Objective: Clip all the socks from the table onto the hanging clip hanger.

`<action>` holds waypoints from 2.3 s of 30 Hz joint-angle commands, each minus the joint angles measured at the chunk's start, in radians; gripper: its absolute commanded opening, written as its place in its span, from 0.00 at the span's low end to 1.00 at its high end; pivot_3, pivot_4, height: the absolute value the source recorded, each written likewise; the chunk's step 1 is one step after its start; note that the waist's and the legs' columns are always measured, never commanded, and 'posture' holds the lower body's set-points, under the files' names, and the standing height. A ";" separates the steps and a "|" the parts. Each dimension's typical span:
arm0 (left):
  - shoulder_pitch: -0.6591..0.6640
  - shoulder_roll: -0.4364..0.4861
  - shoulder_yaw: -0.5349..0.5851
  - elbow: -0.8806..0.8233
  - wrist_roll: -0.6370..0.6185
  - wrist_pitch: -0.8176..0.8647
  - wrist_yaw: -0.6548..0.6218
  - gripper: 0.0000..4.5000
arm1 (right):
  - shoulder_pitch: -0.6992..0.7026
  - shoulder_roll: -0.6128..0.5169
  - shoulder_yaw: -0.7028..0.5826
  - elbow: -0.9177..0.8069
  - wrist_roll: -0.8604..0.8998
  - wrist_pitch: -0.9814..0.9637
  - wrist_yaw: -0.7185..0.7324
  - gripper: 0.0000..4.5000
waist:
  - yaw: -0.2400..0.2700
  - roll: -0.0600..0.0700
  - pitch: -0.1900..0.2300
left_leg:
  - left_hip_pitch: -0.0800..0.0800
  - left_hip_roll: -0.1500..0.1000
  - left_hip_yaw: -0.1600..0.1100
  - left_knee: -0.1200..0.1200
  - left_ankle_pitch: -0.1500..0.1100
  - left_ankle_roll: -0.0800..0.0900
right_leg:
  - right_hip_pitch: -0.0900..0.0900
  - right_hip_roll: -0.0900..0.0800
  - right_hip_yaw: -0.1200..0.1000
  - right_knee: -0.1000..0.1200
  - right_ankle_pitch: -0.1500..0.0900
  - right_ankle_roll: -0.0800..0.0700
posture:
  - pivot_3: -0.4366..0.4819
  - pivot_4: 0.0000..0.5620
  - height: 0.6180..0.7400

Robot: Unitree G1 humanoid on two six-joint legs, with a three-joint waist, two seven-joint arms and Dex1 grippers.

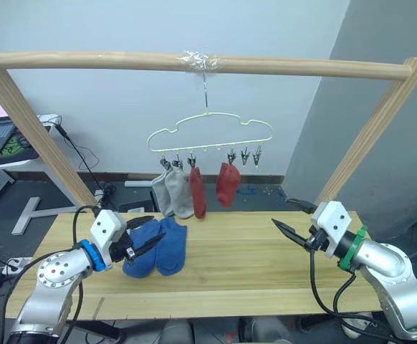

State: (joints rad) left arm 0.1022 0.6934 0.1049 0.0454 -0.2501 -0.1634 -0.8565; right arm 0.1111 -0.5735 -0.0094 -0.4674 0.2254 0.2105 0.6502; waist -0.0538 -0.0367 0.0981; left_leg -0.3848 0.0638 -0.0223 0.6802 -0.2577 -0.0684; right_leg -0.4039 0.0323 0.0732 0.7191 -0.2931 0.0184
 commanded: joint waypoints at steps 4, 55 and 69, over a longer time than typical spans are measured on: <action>0.021 -0.017 0.029 -0.018 -0.053 0.012 -0.027 1.00 | 0.023 0.017 -0.028 -0.032 0.041 0.002 -0.001 0.96 | 0.001 0.002 -0.007 | 0.000 0.000 0.001 -0.001 0.000 0.000 | 0.000 0.000 0.001 0.000 -0.001 -0.001 | 0.49 0.06 0.62; 0.044 -0.141 0.051 -0.076 -0.030 -0.087 0.020 1.00 | 0.003 0.148 -0.021 -0.031 -0.030 0.043 -0.165 1.00 | 0.023 0.007 -0.004 | 0.001 0.001 0.003 -0.003 0.000 0.000 | -0.001 0.000 0.003 0.000 -0.002 -0.003 | 0.49 0.12 0.62; 0.061 -0.205 0.005 -0.195 0.021 -0.054 0.138 1.00 | 0.029 0.248 -0.017 -0.009 -0.109 -0.015 -0.300 1.00 | 0.021 0.009 -0.002 | 0.000 0.001 0.003 -0.004 -0.001 0.000 | -0.002 0.000 0.004 -0.001 -0.002 -0.003 | 0.48 0.13 0.62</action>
State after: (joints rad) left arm 0.1648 0.4816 0.1117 -0.0928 -0.2017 -0.2289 -0.7130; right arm 0.1438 -0.3303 -0.0136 -0.4542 0.1123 0.2206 0.3632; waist -0.0326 -0.0280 0.0966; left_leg -0.3844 0.0643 -0.0191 0.6764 -0.2583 -0.0686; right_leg -0.4060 0.0326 0.0768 0.7177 -0.2955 0.0153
